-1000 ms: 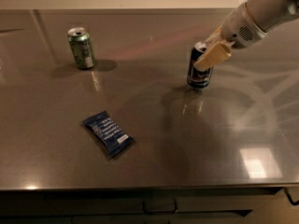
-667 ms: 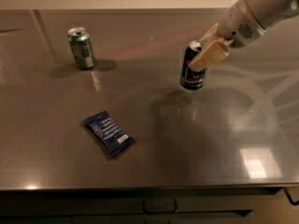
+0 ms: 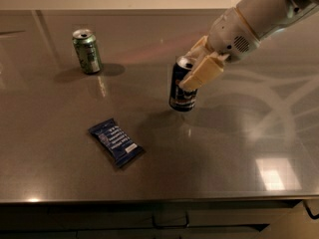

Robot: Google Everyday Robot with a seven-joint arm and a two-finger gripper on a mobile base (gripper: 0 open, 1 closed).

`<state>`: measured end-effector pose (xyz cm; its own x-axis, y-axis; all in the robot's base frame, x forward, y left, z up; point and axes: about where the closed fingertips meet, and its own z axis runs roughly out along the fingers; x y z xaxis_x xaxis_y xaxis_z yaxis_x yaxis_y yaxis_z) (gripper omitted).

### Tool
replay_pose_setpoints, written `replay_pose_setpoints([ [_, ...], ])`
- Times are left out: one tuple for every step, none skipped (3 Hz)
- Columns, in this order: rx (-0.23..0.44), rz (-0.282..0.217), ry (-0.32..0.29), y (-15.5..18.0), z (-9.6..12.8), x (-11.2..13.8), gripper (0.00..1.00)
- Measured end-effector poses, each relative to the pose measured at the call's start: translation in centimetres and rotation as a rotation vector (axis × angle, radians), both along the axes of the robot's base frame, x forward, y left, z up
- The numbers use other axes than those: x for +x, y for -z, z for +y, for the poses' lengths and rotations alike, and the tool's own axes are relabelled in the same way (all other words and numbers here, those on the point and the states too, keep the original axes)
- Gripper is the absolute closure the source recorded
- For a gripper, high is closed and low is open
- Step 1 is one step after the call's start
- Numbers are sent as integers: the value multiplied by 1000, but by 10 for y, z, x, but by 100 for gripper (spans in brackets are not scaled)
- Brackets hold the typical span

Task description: Move pepsi can near rxbar blueberry

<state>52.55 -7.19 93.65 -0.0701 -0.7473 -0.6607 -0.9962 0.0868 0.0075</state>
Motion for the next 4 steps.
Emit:
replay_pose_setpoints([
  [-2,-11,-74,7,26,-15,100],
  [-5,-28,-126,10,44,-24,100],
  [-19,-35,-160,17,57,-30,100],
  [-38,-45,-181,24,65,-35,100],
])
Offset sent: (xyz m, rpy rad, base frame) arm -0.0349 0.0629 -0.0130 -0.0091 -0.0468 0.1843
